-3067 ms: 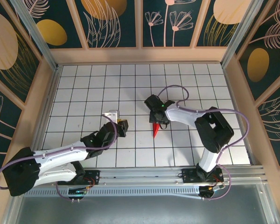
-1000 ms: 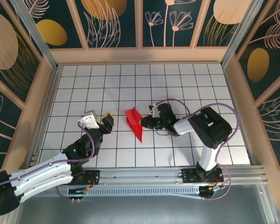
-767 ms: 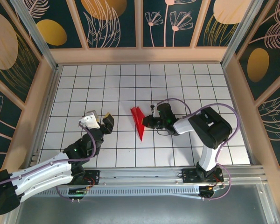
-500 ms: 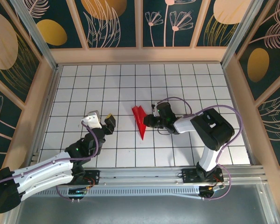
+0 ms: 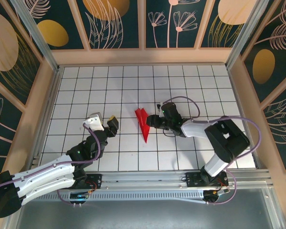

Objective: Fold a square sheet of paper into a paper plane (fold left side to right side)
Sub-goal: Turn over the paper plane at the center of the table, then pick up the paper plane at the center of the table.

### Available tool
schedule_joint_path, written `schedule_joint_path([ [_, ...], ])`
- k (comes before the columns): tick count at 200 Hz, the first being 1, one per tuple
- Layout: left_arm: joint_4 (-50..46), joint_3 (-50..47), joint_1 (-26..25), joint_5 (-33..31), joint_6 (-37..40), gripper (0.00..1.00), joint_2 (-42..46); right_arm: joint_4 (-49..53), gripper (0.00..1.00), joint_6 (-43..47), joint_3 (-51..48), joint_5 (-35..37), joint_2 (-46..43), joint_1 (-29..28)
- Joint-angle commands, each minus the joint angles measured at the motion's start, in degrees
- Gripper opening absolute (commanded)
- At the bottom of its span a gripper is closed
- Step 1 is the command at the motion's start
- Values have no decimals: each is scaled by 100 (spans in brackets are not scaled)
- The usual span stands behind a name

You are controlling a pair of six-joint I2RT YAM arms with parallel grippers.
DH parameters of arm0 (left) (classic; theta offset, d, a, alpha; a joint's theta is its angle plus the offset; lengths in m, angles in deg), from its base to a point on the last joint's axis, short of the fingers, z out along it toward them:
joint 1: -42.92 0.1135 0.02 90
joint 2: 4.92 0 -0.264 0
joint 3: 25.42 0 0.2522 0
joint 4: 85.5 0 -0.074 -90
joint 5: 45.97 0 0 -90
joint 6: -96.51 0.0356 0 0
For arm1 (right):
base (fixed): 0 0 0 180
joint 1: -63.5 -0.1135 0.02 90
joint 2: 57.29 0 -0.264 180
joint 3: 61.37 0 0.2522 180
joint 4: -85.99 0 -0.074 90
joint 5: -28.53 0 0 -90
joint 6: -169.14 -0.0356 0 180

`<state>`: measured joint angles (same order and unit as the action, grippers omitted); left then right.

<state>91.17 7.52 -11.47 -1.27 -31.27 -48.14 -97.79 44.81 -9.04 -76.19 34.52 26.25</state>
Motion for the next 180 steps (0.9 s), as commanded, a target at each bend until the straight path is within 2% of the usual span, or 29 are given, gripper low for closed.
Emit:
schedule_joint_path([
  [1,87,69,17,-84,-11,74,65,1026,50,273,421,498,-432,-128],
  [25,149,-9,19,-50,61,82,102,2329,53,507,1116,628,-457,-338],
  [55,377,-193,16,81,179,84,190,3286,54,491,1762,573,-146,-612],
  [111,835,-475,18,742,792,90,546,3331,56,377,2071,180,421,-739],
  [180,795,-544,17,751,851,90,660,3389,55,461,2276,198,731,-757],
])
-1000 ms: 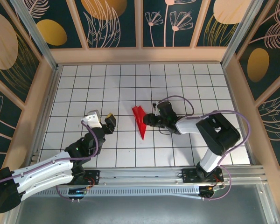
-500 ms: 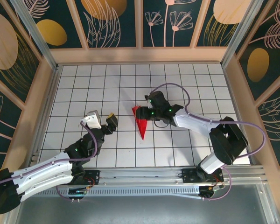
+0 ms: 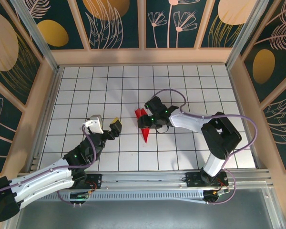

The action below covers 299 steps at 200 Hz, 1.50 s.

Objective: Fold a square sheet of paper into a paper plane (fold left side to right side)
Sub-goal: Pick up the paper plane at the center of the table.

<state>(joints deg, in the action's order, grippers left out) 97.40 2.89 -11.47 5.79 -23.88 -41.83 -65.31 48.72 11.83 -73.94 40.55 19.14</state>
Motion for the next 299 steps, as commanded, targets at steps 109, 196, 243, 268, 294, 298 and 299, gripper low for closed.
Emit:
schedule_joint_path([
  [109,152,-31,21,36,128,92,-64,217,41,89,217,26,321,-47],
  [196,133,-22,16,2,121,92,-80,303,28,53,304,126,478,-57],
  [243,133,-22,16,-22,134,92,-74,548,25,36,497,371,652,-128],
  [268,126,-19,17,-36,139,92,-79,579,24,10,584,419,764,-178],
  [294,110,-22,18,-50,140,93,-67,657,24,-33,686,494,875,-231],
  [298,109,-22,16,-43,139,93,-68,687,24,-35,703,512,893,-239],
  [299,104,-22,16,-43,139,93,-65,691,24,-30,711,515,898,-244],
])
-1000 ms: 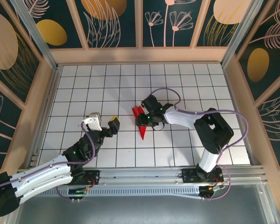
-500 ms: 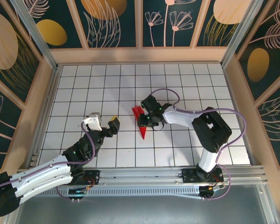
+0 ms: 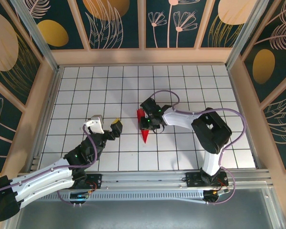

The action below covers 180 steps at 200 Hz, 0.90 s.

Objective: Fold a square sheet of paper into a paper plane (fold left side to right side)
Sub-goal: Pick up the paper plane at the center of the table.

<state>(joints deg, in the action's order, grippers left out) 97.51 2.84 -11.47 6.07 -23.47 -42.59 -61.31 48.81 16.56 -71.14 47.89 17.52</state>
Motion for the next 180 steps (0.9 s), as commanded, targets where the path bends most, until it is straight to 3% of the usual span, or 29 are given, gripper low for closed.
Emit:
schedule_joint_path([
  [1,91,-18,21,-76,97,93,13,297,24,-41,242,236,166,-85],
  [107,82,-35,21,-89,73,93,10,898,18,-176,701,742,594,-329],
  [157,7,-18,16,-133,101,93,65,1192,2,-215,939,1034,336,-308],
  [180,-80,-15,19,-190,149,93,162,1576,1,-188,1260,1456,267,-197],
])
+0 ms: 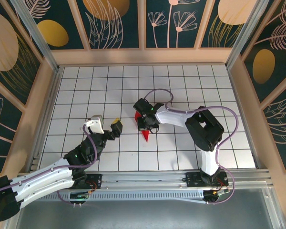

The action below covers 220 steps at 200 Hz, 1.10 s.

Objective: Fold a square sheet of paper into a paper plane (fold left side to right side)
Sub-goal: Pick up the paper plane at the center of the table, then place the paper plane at the center of the table.

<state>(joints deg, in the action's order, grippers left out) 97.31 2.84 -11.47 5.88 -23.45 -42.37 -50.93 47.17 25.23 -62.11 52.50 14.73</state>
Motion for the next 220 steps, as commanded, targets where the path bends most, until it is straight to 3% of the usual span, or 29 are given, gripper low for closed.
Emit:
schedule_joint_path([
  [1,-63,-12,17,-173,147,93,145,548,1,-22,399,564,-195,94],
  [76,-382,-131,16,-254,220,95,583,1632,1,230,2101,1305,702,848],
  [149,-472,-97,21,-211,173,95,581,2382,0,407,3704,1671,2041,1175],
  [220,-394,69,21,-149,234,96,224,2127,0,524,3740,1393,2327,1325],
])
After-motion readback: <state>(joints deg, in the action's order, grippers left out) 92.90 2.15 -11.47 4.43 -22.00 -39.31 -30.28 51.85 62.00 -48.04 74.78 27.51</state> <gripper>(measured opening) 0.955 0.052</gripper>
